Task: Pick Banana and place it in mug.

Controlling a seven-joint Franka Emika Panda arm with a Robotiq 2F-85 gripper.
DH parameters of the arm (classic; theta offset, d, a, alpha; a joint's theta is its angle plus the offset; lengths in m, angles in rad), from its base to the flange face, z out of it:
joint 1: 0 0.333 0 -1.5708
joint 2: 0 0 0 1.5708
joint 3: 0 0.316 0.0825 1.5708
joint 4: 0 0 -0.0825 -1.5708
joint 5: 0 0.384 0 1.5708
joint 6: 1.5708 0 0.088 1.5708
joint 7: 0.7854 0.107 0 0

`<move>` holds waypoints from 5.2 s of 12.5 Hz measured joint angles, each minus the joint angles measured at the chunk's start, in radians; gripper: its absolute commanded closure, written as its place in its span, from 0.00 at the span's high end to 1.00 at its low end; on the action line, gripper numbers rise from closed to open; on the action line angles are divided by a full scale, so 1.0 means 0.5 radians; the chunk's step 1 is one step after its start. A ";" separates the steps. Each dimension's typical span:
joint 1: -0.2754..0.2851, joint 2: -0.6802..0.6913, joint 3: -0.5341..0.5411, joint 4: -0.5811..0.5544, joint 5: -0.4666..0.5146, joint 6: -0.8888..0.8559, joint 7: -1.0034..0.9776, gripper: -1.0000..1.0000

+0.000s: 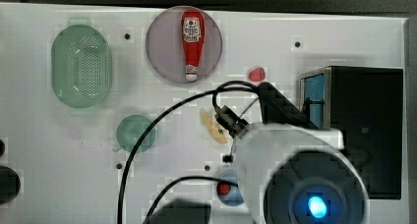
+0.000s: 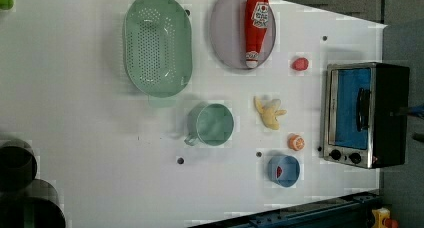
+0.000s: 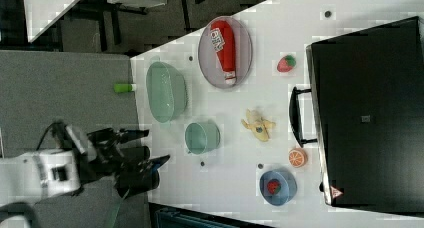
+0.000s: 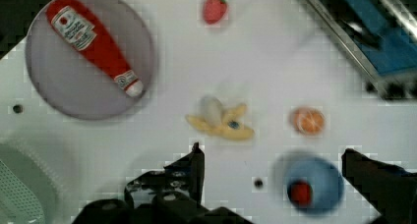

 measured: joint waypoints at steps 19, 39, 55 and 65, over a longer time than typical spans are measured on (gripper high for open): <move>0.039 1.460 0.045 -0.684 0.000 1.948 -2.084 0.57; 0.047 0.152 0.237 -0.316 0.051 0.527 -1.881 0.32; 0.170 0.855 0.987 -0.422 0.255 1.004 -0.576 0.32; 0.139 0.946 0.908 -0.477 0.073 1.227 -0.525 1.00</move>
